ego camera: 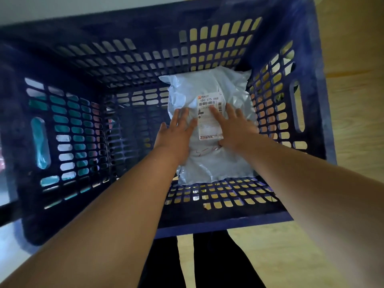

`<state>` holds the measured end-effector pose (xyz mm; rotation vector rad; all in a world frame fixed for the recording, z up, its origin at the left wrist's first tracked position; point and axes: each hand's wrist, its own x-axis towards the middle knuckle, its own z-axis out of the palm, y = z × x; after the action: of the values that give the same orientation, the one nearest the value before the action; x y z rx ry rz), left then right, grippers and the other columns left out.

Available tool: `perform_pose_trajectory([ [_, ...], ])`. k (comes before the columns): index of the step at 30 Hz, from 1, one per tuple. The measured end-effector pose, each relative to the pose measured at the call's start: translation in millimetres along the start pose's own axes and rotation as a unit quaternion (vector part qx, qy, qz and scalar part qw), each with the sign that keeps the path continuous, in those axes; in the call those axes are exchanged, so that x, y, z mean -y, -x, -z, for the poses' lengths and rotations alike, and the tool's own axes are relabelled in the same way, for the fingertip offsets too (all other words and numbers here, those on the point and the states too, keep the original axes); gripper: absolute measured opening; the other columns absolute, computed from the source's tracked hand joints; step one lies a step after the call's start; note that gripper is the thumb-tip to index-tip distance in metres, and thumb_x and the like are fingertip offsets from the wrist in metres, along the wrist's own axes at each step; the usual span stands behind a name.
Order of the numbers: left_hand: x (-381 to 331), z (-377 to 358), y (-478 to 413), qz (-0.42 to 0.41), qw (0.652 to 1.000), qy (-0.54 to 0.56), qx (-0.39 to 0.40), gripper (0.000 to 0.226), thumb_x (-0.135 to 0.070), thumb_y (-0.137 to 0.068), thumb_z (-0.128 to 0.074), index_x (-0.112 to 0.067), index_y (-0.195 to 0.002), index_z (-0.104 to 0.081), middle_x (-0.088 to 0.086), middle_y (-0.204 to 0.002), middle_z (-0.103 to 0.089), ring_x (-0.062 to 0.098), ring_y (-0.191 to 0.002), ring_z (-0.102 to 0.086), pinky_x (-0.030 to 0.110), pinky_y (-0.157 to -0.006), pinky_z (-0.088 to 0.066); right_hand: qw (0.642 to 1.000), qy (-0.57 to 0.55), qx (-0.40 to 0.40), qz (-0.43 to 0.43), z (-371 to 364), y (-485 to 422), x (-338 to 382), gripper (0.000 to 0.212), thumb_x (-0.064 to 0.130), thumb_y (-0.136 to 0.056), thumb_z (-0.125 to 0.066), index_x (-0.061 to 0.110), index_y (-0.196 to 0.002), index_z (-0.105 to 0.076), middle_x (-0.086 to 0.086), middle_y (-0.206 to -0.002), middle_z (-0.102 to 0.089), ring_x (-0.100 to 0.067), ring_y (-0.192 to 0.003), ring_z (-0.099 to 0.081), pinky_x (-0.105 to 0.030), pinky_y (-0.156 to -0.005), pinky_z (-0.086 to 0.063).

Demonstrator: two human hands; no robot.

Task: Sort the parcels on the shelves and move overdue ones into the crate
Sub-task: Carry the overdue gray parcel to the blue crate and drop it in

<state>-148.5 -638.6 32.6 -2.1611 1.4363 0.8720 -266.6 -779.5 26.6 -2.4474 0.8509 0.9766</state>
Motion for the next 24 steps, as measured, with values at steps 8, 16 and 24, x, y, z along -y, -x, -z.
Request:
perform_pose_trajectory([
  [8, 10.2, 31.5, 53.9, 0.027, 0.996, 0.080, -0.010, 0.081, -0.018, -0.097, -0.054, -0.024, -0.157, 0.000, 0.002, -0.163, 0.015, 0.026, -0.151, 0.005, 0.046, -0.117, -0.023, 0.989, -0.114, -0.034, -0.085, 6.2, 47.8, 11.8, 0.071, 0.009, -0.094, -0.055, 0.025, -0.154, -0.020, -0.011, -0.159, -0.020, -0.036, -0.140, -0.032, -0.051, -0.109, -0.040],
  [16, 21.0, 45.0, 166.6, 0.067, 0.968, 0.224, -0.088, 0.065, -0.028, -0.100, -0.048, -0.025, -0.156, -0.014, -0.003, -0.164, -0.010, 0.018, -0.150, -0.014, 0.044, -0.107, -0.040, 0.980, -0.168, -0.030, -0.103, 29.2, 127.7, 58.9, 0.059, 0.002, -0.089, -0.045, 0.019, -0.145, -0.040, -0.010, -0.142, -0.039, -0.032, -0.115, -0.054, -0.044, -0.089, -0.054],
  [24, 39.3, 40.6, 254.6, 0.029, 0.970, 0.167, -0.176, 0.063, -0.021, -0.099, -0.048, -0.022, -0.154, -0.018, 0.001, -0.162, -0.016, 0.021, -0.147, -0.022, 0.043, -0.109, -0.040, 0.970, -0.166, -0.159, -0.074, 46.4, 210.2, 120.7, 0.045, 0.008, -0.093, -0.049, 0.014, -0.137, -0.052, -0.012, -0.135, -0.050, -0.031, -0.121, -0.049, -0.036, -0.084, -0.044],
])
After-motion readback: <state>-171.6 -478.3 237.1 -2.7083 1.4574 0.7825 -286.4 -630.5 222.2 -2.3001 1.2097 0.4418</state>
